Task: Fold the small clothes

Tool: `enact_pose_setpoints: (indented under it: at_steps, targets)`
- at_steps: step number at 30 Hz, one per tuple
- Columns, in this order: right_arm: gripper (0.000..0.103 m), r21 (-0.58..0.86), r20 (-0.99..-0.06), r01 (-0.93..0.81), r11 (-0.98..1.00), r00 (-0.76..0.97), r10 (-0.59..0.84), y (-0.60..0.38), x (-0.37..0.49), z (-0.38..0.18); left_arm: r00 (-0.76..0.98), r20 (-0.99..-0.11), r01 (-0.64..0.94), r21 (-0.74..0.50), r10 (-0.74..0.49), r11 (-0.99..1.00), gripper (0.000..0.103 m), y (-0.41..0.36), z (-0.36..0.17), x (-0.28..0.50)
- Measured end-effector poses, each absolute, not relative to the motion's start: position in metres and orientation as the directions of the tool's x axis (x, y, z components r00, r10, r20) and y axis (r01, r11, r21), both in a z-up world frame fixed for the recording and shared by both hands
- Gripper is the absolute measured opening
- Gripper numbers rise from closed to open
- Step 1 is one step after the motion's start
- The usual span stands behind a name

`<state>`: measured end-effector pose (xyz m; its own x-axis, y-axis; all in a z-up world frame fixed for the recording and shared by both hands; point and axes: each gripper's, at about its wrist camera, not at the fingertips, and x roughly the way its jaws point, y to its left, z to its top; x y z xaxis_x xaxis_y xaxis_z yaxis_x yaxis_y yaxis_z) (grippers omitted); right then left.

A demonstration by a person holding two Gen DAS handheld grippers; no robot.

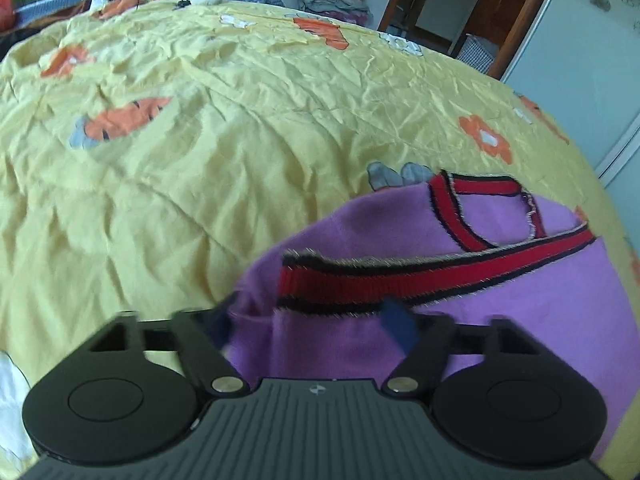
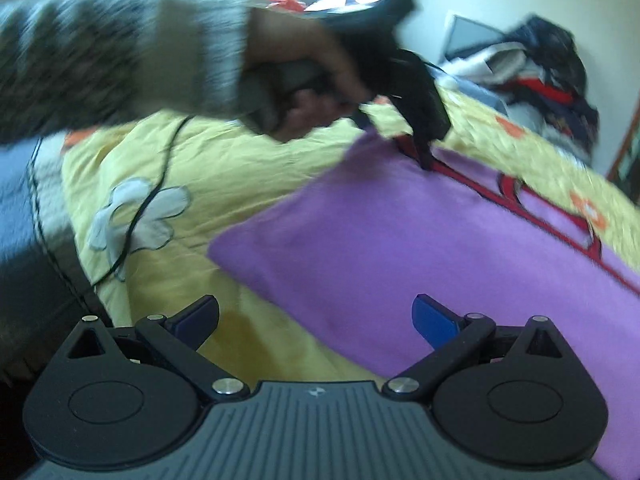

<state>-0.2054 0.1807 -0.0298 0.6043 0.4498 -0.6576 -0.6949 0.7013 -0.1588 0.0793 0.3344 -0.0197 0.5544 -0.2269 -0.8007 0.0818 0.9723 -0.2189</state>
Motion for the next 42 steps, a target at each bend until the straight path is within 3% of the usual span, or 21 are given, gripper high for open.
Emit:
enact_pose_setpoints:
  at_steps: [1, 4, 13, 15, 17, 19, 26, 35, 42]
  targets:
    - [0.103, -0.18, -0.652, -0.695, 0.696, 0.615, 0.445, 0.186, -0.207, -0.031, 0.551, -0.802, 0.069, -0.234, -0.233, 0.97, 0.035, 0.337, -0.019, 0.082]
    - [0.103, -0.23, -0.643, -0.708, 0.668, 0.626, 0.442, 0.199, -0.211, -0.034, 0.535, -0.801, 0.037, -0.294, -0.267, 0.955, 0.014, 0.346, -0.02, 0.086]
    - [0.091, -0.406, -0.61, -0.716, 0.568, 0.675, 0.415, 0.228, -0.213, -0.035, 0.557, -0.795, 0.038, -0.267, -0.242, 0.963, 0.012, 0.341, -0.02, 0.081]
    - [0.073, -0.387, -0.624, -0.73, 0.563, 0.657, 0.423, 0.231, -0.21, -0.033, 0.56, -0.797, 0.044, -0.244, -0.226, 0.969, 0.012, 0.337, -0.019, 0.08]
    - [0.048, -0.371, -0.637, -0.739, 0.563, 0.643, 0.425, 0.234, -0.207, -0.032, 0.562, -0.799, 0.046, -0.229, -0.214, 0.972, 0.012, 0.334, -0.018, 0.08]
    - [0.033, -0.352, -0.647, -0.748, 0.562, 0.629, 0.432, 0.238, -0.206, -0.032, 0.565, -0.801, 0.055, -0.205, -0.2, 0.977, 0.012, 0.331, -0.018, 0.079]
    - [0.013, -0.291, -0.639, -0.735, 0.613, 0.626, 0.447, 0.233, -0.2, -0.037, 0.571, -0.803, 0.058, -0.166, -0.169, 0.984, 0.011, 0.325, -0.016, 0.078]
    - [0.01, 0.016, -0.625, -0.711, 0.703, 0.542, 0.562, 0.202, -0.172, -0.025, 0.582, -0.801, 0.053, -0.138, -0.143, 0.989, 0.011, 0.32, -0.009, 0.076]
    - [0.01, 0.133, -0.575, -0.686, 0.715, 0.535, 0.62, 0.177, -0.16, -0.012, 0.59, -0.802, 0.057, -0.078, -0.097, 0.995, 0.01, 0.304, 0.008, 0.08]
